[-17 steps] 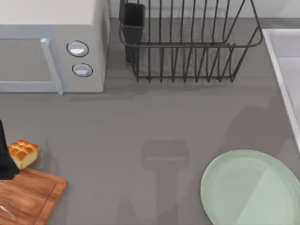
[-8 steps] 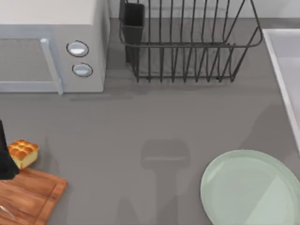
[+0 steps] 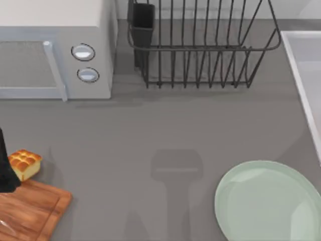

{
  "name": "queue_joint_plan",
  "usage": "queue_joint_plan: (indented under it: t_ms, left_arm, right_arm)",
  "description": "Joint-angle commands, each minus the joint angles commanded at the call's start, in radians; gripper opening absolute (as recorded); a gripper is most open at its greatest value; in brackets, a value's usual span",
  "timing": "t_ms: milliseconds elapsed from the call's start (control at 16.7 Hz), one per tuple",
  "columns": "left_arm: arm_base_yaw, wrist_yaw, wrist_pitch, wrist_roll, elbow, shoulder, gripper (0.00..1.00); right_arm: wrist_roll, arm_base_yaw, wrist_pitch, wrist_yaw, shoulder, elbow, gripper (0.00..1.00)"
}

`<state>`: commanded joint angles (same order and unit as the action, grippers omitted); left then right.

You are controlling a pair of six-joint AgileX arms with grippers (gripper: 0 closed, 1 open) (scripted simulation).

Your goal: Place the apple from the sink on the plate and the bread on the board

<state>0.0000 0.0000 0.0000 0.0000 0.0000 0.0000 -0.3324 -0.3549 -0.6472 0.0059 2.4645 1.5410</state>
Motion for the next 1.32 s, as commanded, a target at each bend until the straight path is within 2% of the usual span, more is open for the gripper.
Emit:
queue_joint_plan:
  t_ms: [180,960,1320]
  left_arm:
    - [0.000,0.000,0.000,0.000,0.000,0.000,1.00]
    - [0.000,0.000,0.000,0.000,0.000,0.000,1.00]
    - [0.000,0.000,0.000,0.000,0.000,0.000,1.00]
  right_arm:
    - [0.000,0.000,0.000,0.000,0.000,0.000,1.00]
    - [0.000,0.000,0.000,0.000,0.000,0.000,0.02]
    - [0.000,0.000,0.000,0.000,0.000,0.000,0.00]
